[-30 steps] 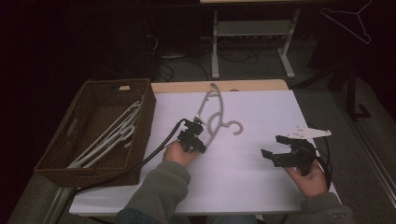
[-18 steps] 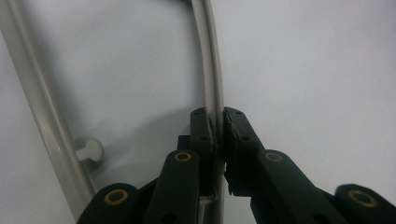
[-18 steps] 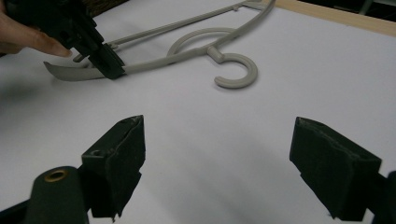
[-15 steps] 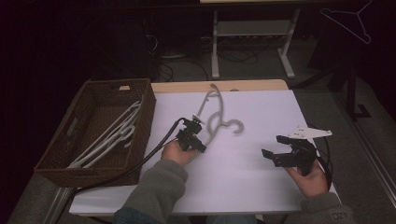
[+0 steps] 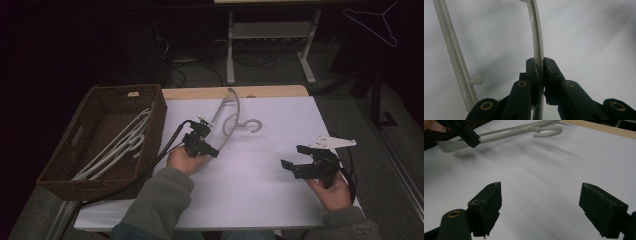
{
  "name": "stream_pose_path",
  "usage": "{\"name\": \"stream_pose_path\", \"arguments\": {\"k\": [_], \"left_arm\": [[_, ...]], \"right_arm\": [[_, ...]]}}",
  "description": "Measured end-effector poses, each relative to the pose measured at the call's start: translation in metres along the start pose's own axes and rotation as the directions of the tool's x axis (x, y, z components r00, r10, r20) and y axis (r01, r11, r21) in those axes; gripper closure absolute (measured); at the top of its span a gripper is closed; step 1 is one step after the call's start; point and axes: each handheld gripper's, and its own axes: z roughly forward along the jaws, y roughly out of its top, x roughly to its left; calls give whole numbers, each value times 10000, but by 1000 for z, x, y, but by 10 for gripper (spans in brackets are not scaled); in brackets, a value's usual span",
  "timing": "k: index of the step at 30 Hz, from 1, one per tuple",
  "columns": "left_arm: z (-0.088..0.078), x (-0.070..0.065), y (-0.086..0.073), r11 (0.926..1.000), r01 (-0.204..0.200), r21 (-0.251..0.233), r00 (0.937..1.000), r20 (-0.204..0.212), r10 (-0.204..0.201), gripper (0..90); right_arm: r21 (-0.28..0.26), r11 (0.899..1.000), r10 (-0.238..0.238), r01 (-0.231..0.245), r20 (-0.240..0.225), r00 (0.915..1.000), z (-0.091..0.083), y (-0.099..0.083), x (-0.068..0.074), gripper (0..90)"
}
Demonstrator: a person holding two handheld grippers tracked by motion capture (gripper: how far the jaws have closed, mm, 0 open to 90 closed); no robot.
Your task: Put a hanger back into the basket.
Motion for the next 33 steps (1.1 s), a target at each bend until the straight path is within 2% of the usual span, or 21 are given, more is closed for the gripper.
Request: {"name": "stream_pose_path", "arguments": {"k": [11,14,19,20,21,24,32,33], "left_arm": [[-36,-2,0,9981,-237,-568,9997,-7,237,833],[-49,-3,-1,9962,-282,-824,9995,93,291,833],[-68,-5,-4,9932,-438,-1075,9990,8,441,833],[-71,-5,-4,9932,-608,-994,9981,-22,609,833],[-75,-6,-6,9922,-485,-1149,9988,39,493,833],[-86,-6,-8,9917,-702,-1073,9975,-12,705,833],[-113,-8,-14,9881,-817,-1306,9966,-26,820,833],[-118,-7,-15,9874,-933,-1281,9956,-31,936,833]], "right_arm": [[27,10000,-43,42,17,10000,1,0,1,175],[73,10000,-47,47,16,10000,2,0,1,175],[141,9999,-7,7,37,10000,3,0,2,175],[142,9999,-6,5,34,10000,3,0,2,175],[142,9999,-9,8,34,10000,4,0,2,175],[159,9999,-56,55,41,10000,5,0,1,174],[183,9998,-11,9,66,10000,6,0,1,173],[207,9998,-46,45,63,10000,6,0,1,174]]}}
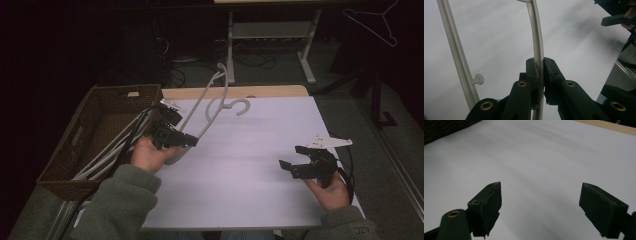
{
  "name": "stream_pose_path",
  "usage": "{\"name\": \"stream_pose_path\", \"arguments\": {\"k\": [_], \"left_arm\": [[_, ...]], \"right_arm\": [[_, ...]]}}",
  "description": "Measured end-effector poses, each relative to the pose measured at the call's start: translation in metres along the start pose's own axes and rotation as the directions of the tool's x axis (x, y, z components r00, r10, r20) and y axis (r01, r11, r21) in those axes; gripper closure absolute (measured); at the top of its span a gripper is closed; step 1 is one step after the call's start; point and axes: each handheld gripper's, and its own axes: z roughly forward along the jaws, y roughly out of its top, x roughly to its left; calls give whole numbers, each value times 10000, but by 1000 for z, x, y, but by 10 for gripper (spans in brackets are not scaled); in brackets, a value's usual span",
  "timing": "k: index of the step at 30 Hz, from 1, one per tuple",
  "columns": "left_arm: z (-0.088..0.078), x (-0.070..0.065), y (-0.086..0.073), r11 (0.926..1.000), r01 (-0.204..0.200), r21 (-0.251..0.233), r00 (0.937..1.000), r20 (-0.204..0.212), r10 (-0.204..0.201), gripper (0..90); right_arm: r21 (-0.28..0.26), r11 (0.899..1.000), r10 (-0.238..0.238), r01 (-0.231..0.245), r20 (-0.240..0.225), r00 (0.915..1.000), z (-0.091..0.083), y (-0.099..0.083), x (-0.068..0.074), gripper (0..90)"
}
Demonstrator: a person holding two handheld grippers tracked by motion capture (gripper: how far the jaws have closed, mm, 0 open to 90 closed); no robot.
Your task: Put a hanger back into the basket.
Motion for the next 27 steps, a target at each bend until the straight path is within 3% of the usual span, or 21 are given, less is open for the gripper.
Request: {"name": "stream_pose_path", "arguments": {"k": [12,27], "left_arm": [[-44,5,-5,9995,-221,-211,9998,-32,220,833],[-88,34,-25,9996,-139,-241,9998,-177,135,833]], "right_arm": [[122,9999,33,-33,51,10000,2,-1,1,173],[209,9997,83,-85,111,9999,4,-2,0,170]]}}
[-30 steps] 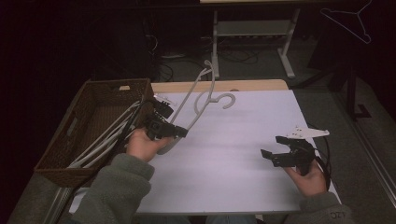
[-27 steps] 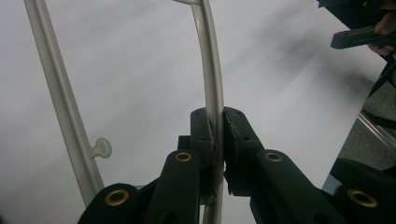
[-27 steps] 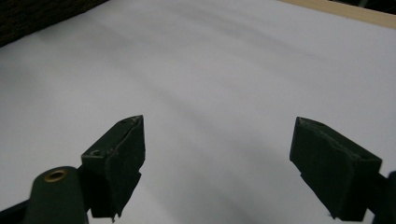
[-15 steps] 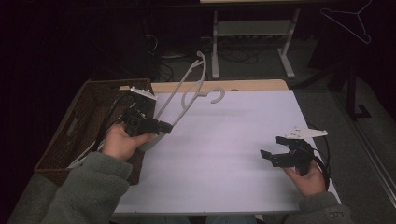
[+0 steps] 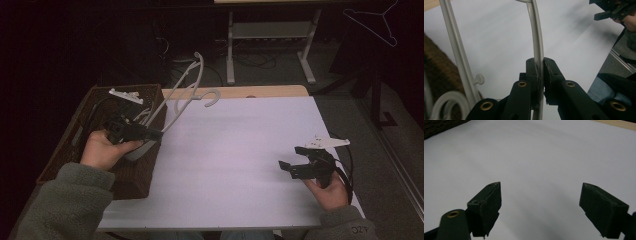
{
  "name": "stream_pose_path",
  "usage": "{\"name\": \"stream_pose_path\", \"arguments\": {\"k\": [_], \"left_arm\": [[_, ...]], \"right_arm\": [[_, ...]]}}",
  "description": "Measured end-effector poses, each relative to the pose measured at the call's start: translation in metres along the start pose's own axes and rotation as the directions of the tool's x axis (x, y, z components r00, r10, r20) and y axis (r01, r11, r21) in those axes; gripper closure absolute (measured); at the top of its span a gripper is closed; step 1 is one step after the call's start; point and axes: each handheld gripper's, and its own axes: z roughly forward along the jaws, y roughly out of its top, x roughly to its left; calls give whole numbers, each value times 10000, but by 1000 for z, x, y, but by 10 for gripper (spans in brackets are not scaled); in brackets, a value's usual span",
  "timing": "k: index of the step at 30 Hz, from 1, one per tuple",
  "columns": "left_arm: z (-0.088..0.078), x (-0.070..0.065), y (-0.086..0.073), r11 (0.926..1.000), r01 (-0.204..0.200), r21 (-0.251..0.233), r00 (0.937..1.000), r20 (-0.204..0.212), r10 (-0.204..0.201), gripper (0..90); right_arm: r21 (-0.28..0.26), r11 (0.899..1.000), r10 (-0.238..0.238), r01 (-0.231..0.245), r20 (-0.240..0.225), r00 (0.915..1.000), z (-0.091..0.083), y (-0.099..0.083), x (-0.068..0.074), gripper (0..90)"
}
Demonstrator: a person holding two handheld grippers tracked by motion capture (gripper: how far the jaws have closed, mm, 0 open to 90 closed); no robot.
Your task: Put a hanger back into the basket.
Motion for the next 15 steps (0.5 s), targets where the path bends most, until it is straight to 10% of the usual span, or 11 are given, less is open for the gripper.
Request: {"name": "stream_pose_path", "arguments": {"k": [15], "left_arm": [[-28,37,-23,9998,173,107,9998,29,-173,833]], "right_arm": [[246,9995,208,-207,-12,9998,3,-5,-3,167]]}}
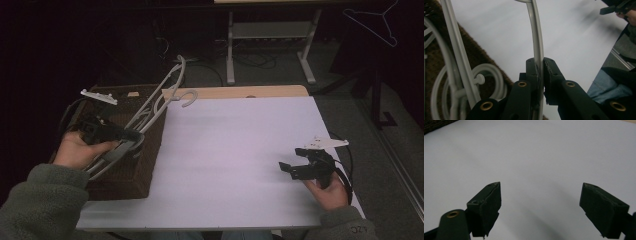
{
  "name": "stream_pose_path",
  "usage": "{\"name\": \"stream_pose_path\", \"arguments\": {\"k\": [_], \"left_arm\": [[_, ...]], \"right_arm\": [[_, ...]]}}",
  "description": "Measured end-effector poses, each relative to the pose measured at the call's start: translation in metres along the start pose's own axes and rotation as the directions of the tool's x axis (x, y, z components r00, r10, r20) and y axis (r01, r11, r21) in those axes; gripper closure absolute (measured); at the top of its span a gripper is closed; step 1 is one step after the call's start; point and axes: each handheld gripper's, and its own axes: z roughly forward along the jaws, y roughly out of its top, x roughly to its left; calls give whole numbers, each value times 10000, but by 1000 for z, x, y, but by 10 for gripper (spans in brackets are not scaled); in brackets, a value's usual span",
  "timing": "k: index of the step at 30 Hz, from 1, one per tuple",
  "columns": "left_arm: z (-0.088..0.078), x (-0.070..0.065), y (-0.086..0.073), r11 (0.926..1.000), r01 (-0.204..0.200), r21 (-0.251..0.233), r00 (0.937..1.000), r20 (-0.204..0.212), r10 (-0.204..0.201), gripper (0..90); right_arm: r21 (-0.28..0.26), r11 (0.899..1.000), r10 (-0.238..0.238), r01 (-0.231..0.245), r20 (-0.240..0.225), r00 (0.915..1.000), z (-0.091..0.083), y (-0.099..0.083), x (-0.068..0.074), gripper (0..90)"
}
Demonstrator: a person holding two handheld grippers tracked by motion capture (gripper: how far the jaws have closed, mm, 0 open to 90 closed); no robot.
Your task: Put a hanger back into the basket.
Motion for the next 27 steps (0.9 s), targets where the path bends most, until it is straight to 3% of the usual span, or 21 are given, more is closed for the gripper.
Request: {"name": "stream_pose_path", "arguments": {"k": [10,14,21,27], "left_arm": [[-17,25,-19,9998,19,189,10000,-66,-18,833],[-28,37,-34,9998,-14,192,9999,-120,16,833],[-42,61,-61,9993,296,236,9993,-221,-291,832],[-47,73,-79,9989,24,459,10000,-41,-22,832]], "right_arm": [[29,10000,85,-85,115,9999,0,-3,-3,167],[69,9998,182,-183,160,9997,-1,-3,-4,167],[98,9998,158,-161,247,9996,0,-4,-3,167],[181,9996,219,-224,304,9993,0,-5,-1,166]]}}
